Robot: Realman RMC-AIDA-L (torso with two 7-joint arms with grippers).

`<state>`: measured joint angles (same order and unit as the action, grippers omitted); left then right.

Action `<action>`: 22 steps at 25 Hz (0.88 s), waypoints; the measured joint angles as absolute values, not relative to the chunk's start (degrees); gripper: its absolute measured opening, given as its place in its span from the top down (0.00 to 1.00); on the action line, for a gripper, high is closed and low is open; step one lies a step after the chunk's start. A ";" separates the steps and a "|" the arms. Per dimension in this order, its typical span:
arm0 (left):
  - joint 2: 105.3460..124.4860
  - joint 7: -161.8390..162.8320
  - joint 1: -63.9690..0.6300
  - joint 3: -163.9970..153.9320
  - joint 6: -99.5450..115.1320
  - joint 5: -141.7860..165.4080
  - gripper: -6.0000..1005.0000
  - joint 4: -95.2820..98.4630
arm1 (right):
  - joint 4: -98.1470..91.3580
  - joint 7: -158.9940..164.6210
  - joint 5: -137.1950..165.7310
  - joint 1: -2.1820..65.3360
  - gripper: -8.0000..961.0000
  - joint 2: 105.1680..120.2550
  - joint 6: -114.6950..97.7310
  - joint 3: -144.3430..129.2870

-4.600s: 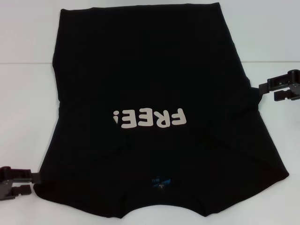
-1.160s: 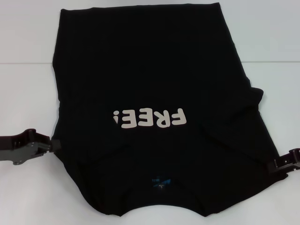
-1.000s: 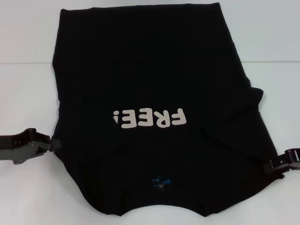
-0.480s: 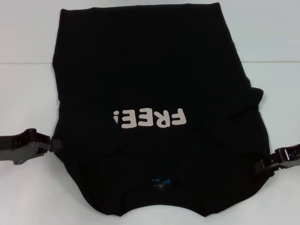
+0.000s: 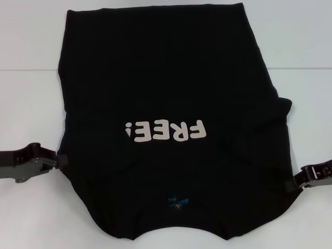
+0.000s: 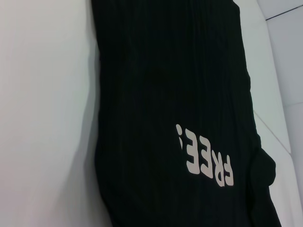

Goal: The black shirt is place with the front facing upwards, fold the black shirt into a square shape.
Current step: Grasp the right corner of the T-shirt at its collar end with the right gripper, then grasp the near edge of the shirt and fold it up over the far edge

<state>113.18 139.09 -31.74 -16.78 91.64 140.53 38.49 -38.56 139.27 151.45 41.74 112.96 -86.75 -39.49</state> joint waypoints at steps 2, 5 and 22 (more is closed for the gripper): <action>113.19 138.98 -31.71 -16.79 91.81 140.53 0.94 38.49 | -38.56 139.27 151.43 41.67 0.84 112.95 -86.97 -39.41; 113.19 138.79 -31.72 -16.90 92.23 140.59 0.94 38.49 | -38.67 139.25 151.43 41.45 0.89 112.87 -87.59 -39.25; 113.68 137.47 -29.11 -17.40 106.37 144.63 0.94 43.48 | -45.38 141.93 151.88 35.97 0.93 111.68 -101.38 -38.85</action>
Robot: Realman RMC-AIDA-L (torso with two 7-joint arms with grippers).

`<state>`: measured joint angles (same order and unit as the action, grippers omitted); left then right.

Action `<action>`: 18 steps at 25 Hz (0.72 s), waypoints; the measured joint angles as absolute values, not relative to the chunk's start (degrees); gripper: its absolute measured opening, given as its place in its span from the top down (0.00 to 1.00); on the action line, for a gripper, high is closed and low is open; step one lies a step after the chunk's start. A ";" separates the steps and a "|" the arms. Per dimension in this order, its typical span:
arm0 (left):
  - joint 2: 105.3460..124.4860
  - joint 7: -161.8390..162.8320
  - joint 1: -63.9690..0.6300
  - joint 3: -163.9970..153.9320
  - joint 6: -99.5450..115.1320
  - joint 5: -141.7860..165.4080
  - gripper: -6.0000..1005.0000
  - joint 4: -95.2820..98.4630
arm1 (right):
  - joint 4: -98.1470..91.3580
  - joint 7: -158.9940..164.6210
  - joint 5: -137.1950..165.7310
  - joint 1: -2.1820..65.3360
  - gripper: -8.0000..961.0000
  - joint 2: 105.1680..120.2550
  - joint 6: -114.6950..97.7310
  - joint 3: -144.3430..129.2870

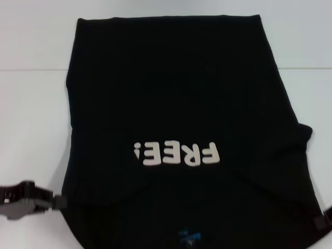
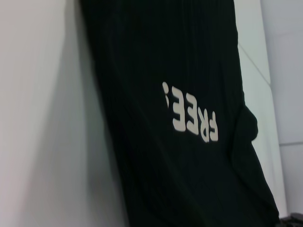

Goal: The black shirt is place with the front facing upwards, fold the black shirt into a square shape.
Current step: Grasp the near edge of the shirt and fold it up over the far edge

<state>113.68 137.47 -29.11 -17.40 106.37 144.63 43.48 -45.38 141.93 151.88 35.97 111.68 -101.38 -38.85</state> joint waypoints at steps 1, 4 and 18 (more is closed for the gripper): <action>113.97 137.46 -28.61 -17.41 107.56 144.70 0.94 44.10 | -46.72 141.95 151.88 34.99 0.93 111.91 -102.60 -38.75; 114.43 137.38 -27.65 -17.42 110.32 144.79 0.94 45.34 | -48.13 142.01 151.90 33.35 0.93 112.18 -104.78 -38.64; 114.31 139.87 -36.56 -18.92 98.81 144.23 0.93 38.87 | -42.60 141.35 149.71 40.67 0.93 111.50 -95.17 -32.55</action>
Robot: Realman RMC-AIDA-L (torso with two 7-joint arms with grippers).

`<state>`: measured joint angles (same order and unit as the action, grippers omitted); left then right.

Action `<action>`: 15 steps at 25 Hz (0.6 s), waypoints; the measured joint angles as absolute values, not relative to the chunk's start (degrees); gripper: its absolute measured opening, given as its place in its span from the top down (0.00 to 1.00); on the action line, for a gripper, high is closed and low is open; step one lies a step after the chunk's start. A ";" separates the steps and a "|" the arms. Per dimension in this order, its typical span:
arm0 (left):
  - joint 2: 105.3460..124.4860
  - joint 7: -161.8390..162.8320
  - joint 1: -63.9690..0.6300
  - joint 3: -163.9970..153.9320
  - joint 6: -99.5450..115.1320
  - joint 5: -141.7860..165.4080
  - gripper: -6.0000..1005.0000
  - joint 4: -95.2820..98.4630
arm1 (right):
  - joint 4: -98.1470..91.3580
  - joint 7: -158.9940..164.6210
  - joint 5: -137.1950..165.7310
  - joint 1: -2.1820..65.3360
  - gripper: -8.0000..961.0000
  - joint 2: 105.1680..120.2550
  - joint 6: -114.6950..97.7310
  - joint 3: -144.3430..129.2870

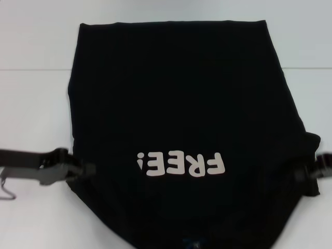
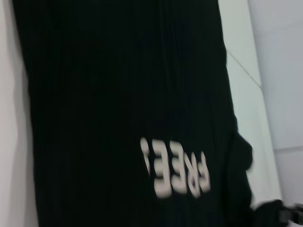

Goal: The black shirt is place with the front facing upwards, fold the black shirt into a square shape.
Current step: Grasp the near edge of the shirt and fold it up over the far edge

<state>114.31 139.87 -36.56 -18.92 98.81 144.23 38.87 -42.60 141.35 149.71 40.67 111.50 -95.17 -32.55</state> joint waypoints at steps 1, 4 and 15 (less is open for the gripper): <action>114.26 140.49 -37.34 -19.13 97.01 144.23 0.93 38.31 | -42.07 141.52 148.77 41.25 0.93 111.32 -93.51 -32.13; 113.82 141.91 -40.70 -19.55 90.40 144.42 0.93 35.59 | -40.31 142.48 145.78 42.37 0.93 110.76 -87.88 -31.85; 114.01 151.85 -50.50 -31.73 64.29 144.81 0.93 31.51 | -31.78 142.49 142.46 48.30 0.93 111.67 -61.79 -33.18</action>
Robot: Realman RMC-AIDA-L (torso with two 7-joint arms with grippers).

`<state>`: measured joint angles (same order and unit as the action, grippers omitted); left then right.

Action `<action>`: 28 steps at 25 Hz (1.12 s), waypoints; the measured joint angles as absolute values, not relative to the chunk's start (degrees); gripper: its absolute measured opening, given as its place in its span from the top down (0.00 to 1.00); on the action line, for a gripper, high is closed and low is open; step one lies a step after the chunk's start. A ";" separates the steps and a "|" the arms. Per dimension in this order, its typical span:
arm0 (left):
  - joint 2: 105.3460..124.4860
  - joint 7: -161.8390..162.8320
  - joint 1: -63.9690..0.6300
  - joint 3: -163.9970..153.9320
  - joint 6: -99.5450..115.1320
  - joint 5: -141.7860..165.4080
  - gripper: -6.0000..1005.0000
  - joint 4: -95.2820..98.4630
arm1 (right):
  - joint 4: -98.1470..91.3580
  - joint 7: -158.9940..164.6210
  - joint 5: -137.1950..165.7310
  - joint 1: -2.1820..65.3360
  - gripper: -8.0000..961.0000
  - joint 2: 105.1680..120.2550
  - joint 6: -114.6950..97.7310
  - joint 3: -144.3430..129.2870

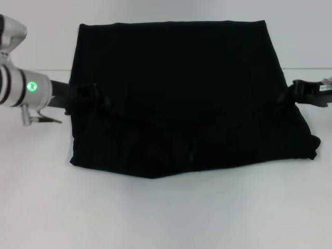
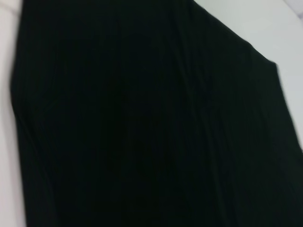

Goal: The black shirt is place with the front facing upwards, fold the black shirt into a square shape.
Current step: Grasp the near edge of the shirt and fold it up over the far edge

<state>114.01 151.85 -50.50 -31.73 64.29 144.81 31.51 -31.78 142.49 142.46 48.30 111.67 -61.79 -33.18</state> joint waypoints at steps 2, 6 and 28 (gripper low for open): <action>114.67 153.90 -50.83 -34.71 60.12 144.82 0.93 31.77 | -30.48 142.34 142.54 48.96 0.93 112.08 -57.72 -34.02; 115.30 156.02 -51.10 -37.52 52.71 144.77 0.92 32.07 | -29.72 142.34 142.55 49.54 0.93 113.17 -50.32 -36.22; 115.72 155.98 -54.94 -38.74 41.91 144.74 0.92 29.85 | -26.83 142.15 142.73 55.52 0.92 115.25 -32.03 -45.23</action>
<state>115.72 155.98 -54.94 -38.74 41.91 144.74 29.85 -26.83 142.15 142.73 55.52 115.25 -32.03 -45.23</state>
